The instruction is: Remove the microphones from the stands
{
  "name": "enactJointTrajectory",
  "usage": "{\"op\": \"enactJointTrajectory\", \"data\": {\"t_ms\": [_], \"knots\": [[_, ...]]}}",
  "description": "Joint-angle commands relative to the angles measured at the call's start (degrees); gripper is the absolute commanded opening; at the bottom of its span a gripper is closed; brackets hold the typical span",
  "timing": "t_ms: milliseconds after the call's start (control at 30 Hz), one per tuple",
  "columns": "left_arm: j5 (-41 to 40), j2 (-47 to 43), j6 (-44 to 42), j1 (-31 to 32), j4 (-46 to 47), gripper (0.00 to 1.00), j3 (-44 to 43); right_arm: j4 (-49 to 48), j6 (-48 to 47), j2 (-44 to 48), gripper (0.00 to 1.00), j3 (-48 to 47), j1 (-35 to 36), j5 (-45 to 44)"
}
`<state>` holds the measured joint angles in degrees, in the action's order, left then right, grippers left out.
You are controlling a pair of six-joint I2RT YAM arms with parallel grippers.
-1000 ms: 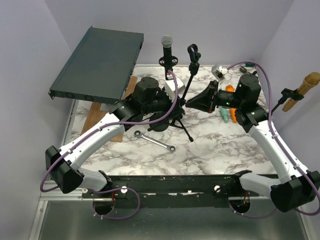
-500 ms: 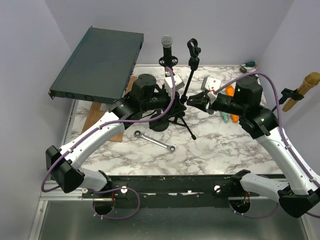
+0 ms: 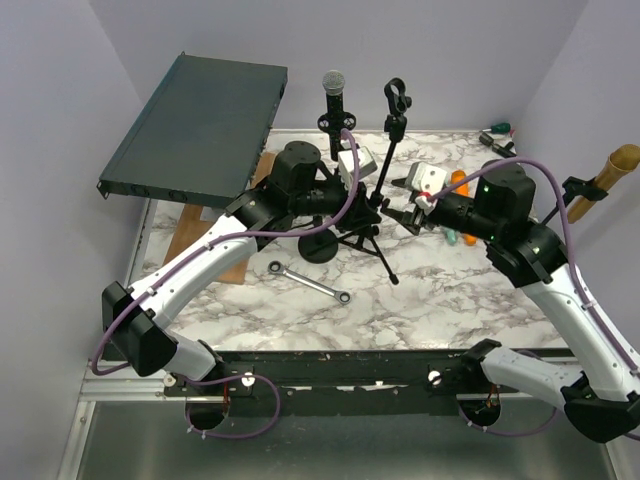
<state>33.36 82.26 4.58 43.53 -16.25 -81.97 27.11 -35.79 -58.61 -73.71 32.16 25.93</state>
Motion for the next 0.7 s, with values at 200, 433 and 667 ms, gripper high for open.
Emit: {"op": "enactJointTrajectory", "data": {"t_ms": [200,433,667], "knots": [[3.47,-1.24,-1.23,0.68,-0.81,0.00,-0.17,-5.92,20.00,4.32,0.69,-3.44,-5.93,2.12],[1.74,-2.28,-1.46,0.68,-0.20,0.00,0.89,-10.28,35.50,1.60,0.67,0.08,-11.64,14.72],[-0.81,-2.88,-0.58,0.68,0.82,0.00,1.55,-18.79,47.44,-0.17,0.63,8.33,-14.77,22.50]]}}
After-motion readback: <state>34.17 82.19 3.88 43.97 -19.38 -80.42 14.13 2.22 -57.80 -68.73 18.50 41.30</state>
